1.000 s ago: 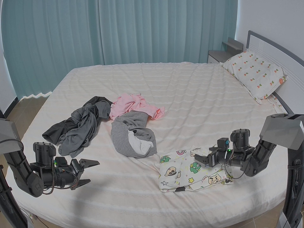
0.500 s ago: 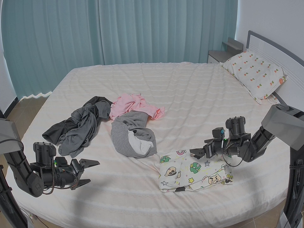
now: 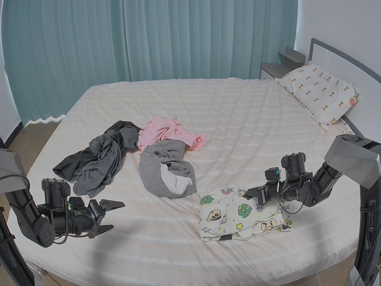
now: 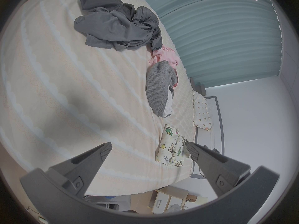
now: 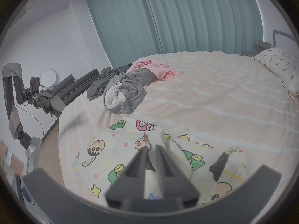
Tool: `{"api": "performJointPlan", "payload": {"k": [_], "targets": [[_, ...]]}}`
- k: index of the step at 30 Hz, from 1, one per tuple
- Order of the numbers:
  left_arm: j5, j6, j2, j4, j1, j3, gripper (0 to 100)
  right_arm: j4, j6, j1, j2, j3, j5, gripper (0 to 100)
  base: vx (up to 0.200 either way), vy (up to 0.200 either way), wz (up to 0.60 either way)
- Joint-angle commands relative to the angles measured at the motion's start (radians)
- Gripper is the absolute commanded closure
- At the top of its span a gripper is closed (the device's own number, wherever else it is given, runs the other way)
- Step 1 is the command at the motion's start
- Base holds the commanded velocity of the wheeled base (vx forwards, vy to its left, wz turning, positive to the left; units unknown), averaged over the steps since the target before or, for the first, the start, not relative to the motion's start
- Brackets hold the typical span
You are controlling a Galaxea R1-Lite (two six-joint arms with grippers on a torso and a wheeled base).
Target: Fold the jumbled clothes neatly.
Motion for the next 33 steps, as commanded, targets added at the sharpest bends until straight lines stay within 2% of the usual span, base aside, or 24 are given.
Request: {"api": "performJointPlan", "payload": {"k": [1, 11, 18, 21, 22, 24, 33], "targets": [[0.000, 0.000, 0.002, -0.001, 0.000, 0.000, 0, -0.001, 0.001, -0.007, -0.048, 0.036, 0.003, 100, 0.000, 0.000, 0.00], [0.000, 0.000, 0.002, -0.001, 0.000, 0.000, 0, -0.002, -0.009, -0.024, -0.141, 0.163, 0.003, 100, 0.000, 0.000, 0.00], [0.000, 0.000, 0.002, -0.001, 0.000, 0.000, 0, -0.002, -0.067, -0.069, -0.244, 0.374, 0.005, 100, 0.000, 0.000, 0.00], [0.000, 0.000, 0.002, -0.001, 0.000, 0.000, 0, -0.004, -0.078, -0.086, -0.246, 0.401, 0.005, 100, 0.000, 0.000, 0.00], [0.000, 0.000, 0.002, -0.001, 0.000, 0.000, 0, -0.019, -0.096, -0.135, -0.246, 0.452, 0.005, 100, 0.000, 0.000, 0.00], [0.000, 0.000, 0.002, -0.001, 0.000, 0.000, 0, -0.041, -0.107, -0.171, -0.243, 0.489, 0.005, 100, 0.000, 0.000, 0.00], [0.001, 0.000, 0.002, -0.001, 0.001, 0.000, 0, -0.140, -0.150, -0.265, -0.235, 0.680, 0.038, 100, 0.000, 0.000, 0.00]]}}
